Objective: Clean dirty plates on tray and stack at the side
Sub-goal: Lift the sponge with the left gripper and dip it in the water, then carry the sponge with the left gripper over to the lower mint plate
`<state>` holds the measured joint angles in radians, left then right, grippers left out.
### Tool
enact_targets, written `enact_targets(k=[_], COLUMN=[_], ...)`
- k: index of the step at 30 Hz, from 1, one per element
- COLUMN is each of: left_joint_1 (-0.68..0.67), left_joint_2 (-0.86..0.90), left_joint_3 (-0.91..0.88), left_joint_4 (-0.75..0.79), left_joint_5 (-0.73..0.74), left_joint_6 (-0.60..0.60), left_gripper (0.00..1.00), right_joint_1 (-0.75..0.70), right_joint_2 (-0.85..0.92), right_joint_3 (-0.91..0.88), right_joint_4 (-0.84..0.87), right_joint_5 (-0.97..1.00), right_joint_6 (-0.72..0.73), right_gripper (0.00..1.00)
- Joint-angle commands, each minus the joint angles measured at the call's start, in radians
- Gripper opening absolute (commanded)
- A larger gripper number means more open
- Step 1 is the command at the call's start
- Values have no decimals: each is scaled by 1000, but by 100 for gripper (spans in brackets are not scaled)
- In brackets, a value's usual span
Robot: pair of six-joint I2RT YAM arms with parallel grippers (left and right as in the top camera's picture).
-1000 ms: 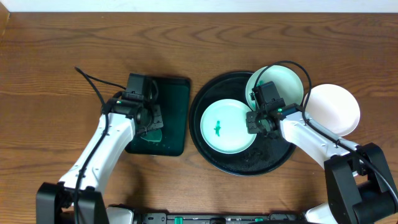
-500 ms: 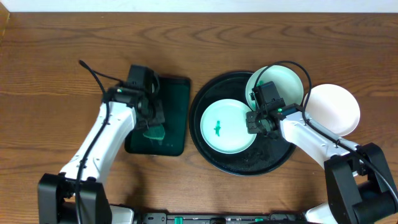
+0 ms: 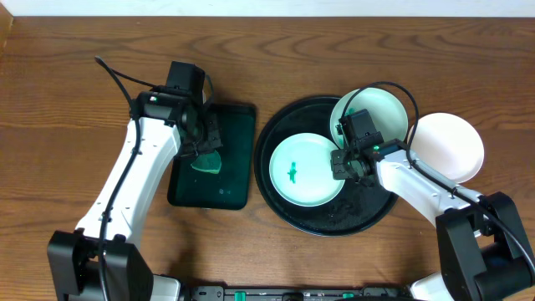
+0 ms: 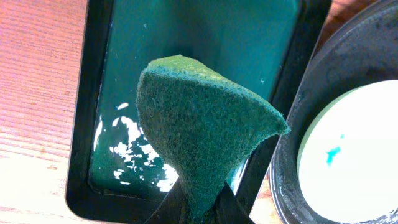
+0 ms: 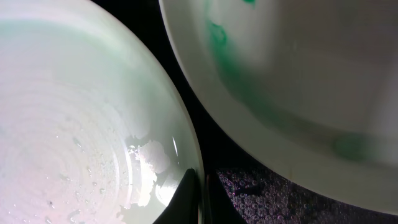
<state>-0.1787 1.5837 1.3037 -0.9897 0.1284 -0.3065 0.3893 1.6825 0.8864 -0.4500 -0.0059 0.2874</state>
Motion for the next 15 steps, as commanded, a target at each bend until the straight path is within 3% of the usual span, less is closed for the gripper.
enact_targets(k=[1, 15], left_joint_1=[-2, -2], left_joint_2=[6, 6], left_joint_3=[17, 7], left_joint_4=[-4, 7], left_joint_5=[-2, -2], left_joint_6=[7, 7], left_gripper=[8, 7], right_joint_1=[5, 5], right_joint_2=[8, 8], right_joint_3=[-4, -4], right_joint_4=[-6, -6], right_joint_5=[-11, -11], right_joint_6=[-12, -12], right_gripper=[1, 1])
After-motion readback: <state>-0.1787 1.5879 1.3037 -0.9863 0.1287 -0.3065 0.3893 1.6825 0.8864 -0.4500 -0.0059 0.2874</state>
